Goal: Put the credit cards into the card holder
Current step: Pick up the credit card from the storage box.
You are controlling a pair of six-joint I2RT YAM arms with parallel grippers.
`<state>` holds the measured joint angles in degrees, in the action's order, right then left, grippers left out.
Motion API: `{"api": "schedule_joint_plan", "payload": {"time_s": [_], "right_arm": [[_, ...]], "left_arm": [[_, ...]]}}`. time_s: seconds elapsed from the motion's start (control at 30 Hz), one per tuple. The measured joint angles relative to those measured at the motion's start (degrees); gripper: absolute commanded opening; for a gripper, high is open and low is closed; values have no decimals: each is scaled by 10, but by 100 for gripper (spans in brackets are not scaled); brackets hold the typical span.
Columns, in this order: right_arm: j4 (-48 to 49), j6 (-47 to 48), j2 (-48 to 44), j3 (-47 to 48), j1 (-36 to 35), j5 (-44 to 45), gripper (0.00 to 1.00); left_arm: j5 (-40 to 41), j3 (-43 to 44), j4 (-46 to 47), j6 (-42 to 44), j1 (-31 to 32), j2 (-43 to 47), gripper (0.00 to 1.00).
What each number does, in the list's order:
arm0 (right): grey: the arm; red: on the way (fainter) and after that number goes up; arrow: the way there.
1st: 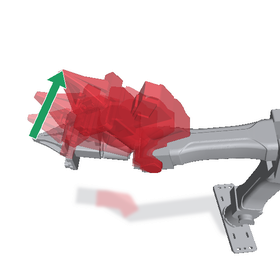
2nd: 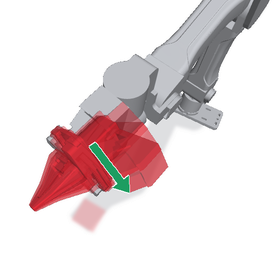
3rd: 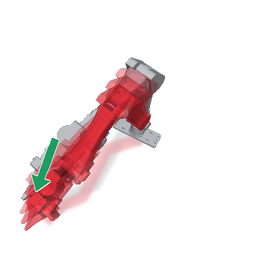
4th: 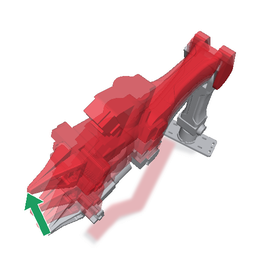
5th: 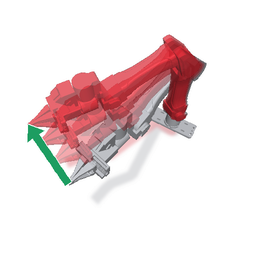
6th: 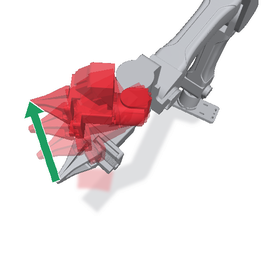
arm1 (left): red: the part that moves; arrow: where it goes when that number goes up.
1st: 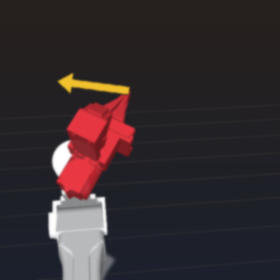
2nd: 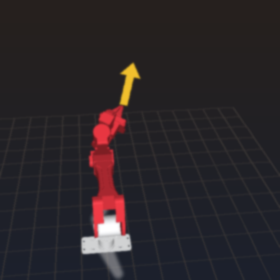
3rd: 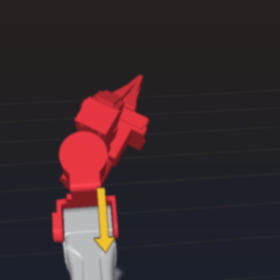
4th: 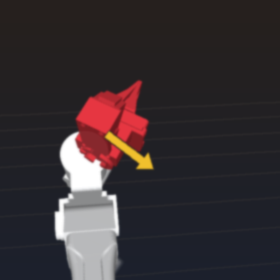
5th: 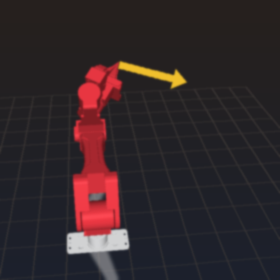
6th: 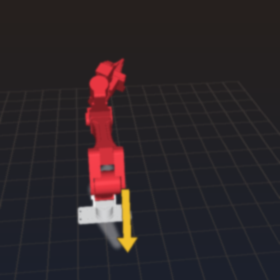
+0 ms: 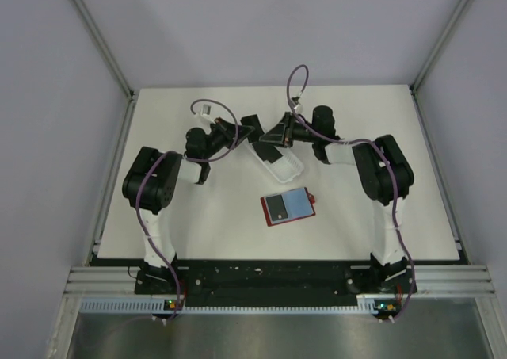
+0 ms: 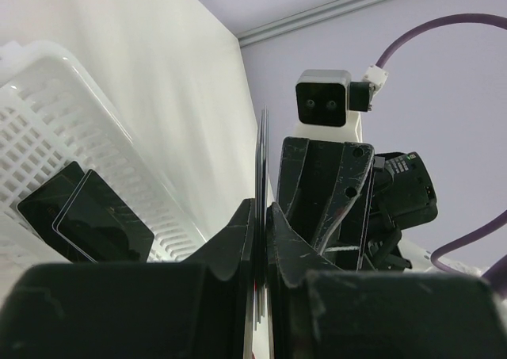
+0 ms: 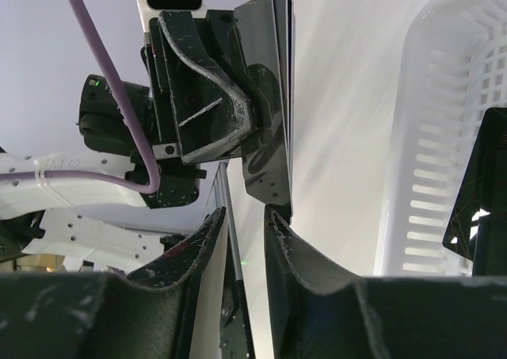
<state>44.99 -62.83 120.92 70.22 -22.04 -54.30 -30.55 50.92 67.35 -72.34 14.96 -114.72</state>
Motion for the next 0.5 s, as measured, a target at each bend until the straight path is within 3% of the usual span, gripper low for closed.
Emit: {"api": "schedule_joint_plan", "payload": {"time_s": [0.5], "right_arm": [[0, 2, 0, -8, 0, -2, 26]], "left_arm": [[2, -2, 0, -2, 0, 5, 0]]}}
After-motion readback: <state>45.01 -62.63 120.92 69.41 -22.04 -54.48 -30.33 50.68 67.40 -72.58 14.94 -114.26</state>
